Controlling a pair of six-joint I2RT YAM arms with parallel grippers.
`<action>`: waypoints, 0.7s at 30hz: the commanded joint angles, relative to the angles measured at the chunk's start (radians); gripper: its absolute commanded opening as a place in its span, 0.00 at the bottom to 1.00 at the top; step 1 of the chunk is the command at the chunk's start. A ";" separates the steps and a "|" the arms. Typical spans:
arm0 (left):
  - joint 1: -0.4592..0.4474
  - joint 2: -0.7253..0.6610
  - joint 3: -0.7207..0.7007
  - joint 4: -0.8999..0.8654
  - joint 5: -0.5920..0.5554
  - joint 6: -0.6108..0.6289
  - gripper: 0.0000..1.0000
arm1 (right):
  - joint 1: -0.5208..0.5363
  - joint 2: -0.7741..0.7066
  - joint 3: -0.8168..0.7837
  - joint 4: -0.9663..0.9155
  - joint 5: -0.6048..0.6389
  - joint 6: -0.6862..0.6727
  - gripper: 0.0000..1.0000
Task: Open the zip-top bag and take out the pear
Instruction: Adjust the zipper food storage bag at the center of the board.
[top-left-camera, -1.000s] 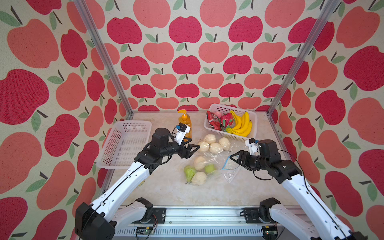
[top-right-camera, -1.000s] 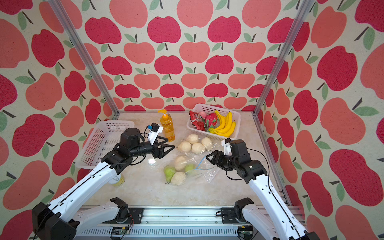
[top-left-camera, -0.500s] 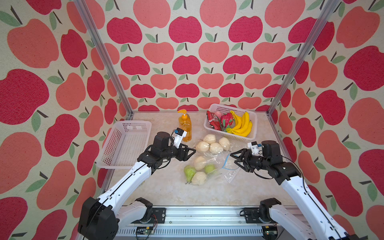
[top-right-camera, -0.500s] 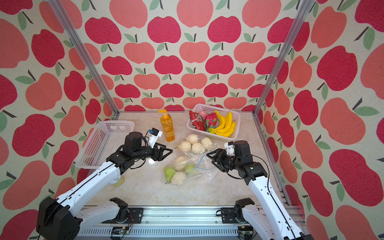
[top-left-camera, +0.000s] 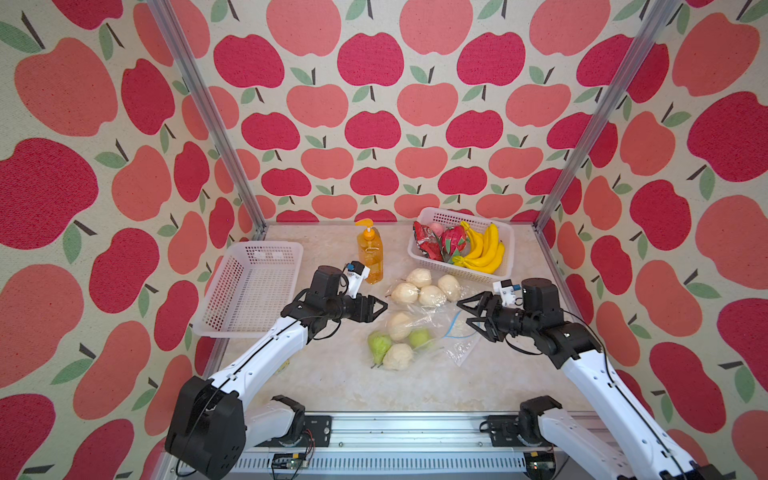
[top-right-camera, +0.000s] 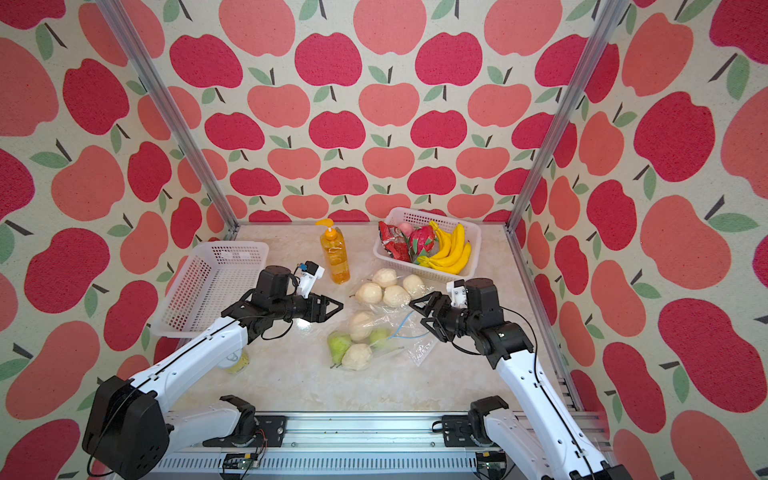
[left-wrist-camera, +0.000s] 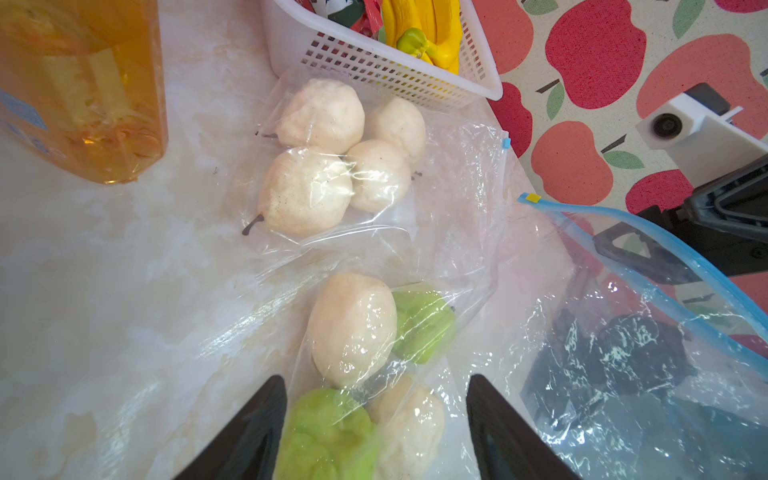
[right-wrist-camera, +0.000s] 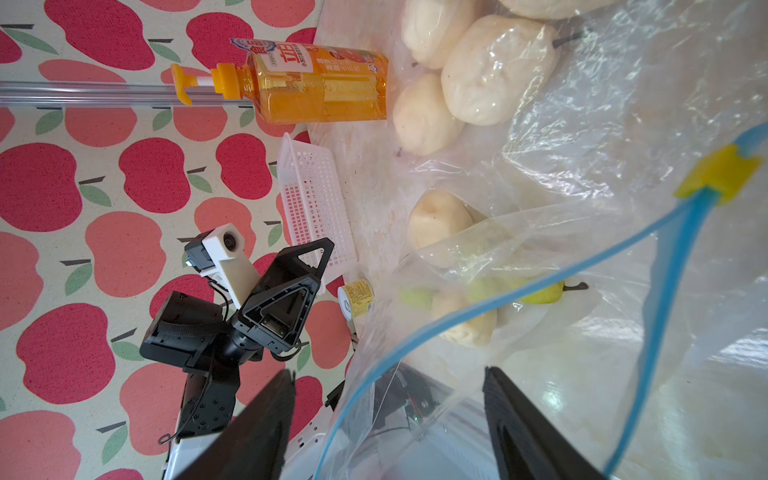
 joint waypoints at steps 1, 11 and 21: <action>0.004 0.006 -0.013 -0.021 0.012 0.006 0.73 | 0.023 0.012 0.033 0.039 0.019 0.033 0.74; 0.035 0.101 -0.018 -0.050 0.050 -0.038 0.73 | 0.067 0.084 0.078 -0.041 0.090 -0.065 0.04; 0.033 0.174 0.003 -0.086 0.185 -0.003 0.73 | 0.065 -0.003 0.048 -0.268 0.225 -0.417 0.00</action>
